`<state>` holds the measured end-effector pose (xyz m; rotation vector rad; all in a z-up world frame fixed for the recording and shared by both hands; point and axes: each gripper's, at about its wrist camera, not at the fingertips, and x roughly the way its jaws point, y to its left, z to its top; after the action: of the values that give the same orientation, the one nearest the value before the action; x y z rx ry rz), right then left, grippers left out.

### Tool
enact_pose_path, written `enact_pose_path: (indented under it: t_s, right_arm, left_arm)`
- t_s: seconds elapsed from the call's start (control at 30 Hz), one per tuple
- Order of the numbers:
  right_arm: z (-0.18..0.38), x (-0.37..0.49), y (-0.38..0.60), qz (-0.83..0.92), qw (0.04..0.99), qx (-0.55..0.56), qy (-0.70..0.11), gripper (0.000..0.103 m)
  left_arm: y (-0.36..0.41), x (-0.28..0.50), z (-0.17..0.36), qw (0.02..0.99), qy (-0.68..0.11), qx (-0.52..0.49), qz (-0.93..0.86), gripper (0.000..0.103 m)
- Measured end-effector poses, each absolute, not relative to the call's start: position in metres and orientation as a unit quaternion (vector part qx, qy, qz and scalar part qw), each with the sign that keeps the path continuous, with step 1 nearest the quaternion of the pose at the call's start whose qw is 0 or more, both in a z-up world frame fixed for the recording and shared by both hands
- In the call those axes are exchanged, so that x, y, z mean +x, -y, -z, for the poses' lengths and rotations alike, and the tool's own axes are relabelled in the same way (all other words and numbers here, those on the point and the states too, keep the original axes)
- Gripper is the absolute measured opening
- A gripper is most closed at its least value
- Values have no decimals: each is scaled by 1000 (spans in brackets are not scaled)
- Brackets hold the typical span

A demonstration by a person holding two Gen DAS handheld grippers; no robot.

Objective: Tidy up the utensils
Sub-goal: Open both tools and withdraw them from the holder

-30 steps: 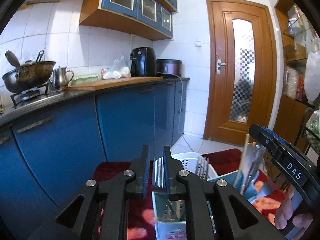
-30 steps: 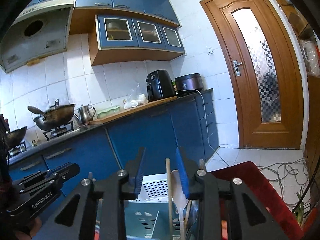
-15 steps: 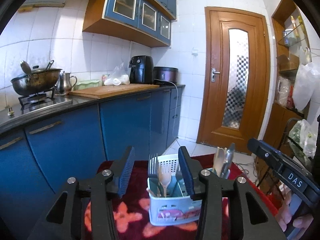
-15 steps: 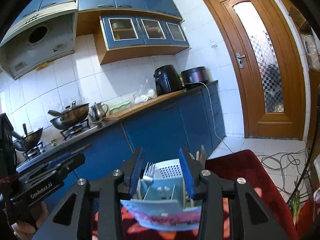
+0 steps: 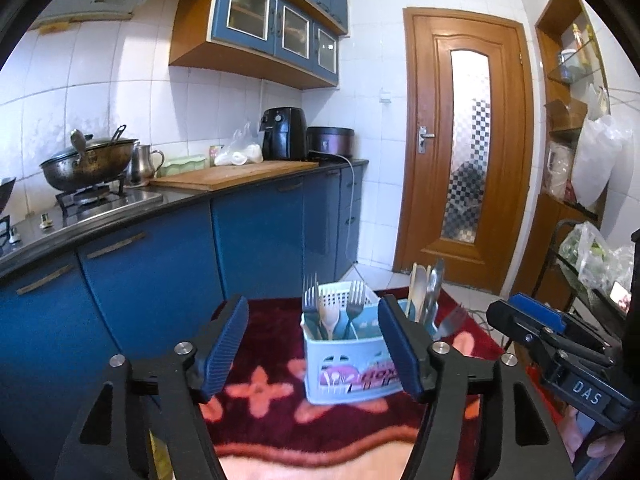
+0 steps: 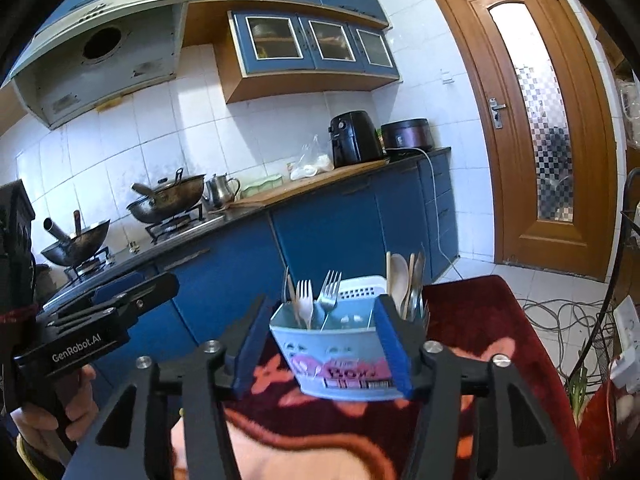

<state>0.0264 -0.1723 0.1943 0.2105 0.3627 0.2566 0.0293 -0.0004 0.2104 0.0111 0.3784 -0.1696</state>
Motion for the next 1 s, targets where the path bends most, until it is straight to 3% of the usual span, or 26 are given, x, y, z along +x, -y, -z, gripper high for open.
enact_pose_path:
  t_s: [0.37,1.0]
  right_arm:
    - [-166,-2,167,-113,969,75,-206,80]
    - [-74,14,174,-60,956,69,-280,90]
  left_arm:
    - [-3,2,-176,970,-224,-11,95,75]
    - [1,18,-78,958,-271,-37,87,75]
